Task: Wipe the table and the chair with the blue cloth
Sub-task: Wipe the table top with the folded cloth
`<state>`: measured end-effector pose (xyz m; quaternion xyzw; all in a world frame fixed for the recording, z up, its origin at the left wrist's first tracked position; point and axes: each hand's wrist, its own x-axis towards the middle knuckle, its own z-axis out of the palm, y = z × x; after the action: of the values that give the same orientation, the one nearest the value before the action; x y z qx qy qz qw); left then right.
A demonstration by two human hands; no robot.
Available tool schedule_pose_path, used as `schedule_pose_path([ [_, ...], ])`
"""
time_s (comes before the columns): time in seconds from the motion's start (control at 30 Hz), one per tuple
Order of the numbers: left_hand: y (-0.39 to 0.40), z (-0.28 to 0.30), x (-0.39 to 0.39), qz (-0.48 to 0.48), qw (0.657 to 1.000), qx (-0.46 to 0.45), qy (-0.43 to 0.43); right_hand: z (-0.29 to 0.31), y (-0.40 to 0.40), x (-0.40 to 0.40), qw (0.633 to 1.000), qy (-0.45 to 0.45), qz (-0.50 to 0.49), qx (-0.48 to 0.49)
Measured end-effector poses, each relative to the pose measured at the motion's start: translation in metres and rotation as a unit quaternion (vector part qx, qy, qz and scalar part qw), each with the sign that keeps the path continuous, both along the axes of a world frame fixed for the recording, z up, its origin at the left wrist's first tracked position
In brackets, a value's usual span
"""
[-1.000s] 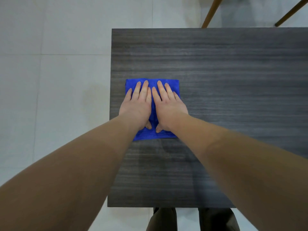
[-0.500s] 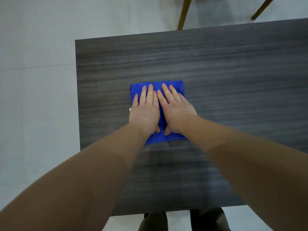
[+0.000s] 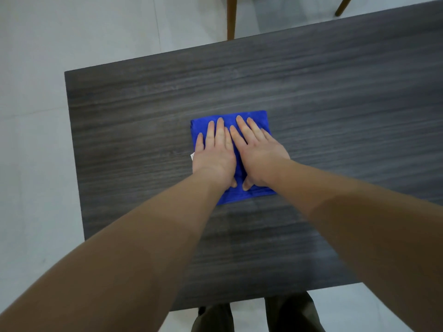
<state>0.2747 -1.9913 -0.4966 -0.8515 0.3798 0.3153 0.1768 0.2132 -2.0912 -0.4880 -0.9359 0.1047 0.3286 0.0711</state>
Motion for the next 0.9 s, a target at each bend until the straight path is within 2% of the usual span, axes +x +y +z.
schedule_pose_path([
  [0.4,-0.079,0.0,-0.044,0.0,1.0,-0.001,0.004,0.003,-0.075,-0.044,1.0,0.015,-0.004,-0.007],
  [0.67,-0.156,0.001,-0.076,0.002,1.0,-0.005,0.012,0.009,-0.154,-0.075,1.0,0.017,-0.003,-0.008],
  [0.9,-0.174,0.008,-0.083,0.021,0.999,0.022,0.016,0.007,-0.161,-0.076,1.0,0.014,-0.017,-0.001],
])
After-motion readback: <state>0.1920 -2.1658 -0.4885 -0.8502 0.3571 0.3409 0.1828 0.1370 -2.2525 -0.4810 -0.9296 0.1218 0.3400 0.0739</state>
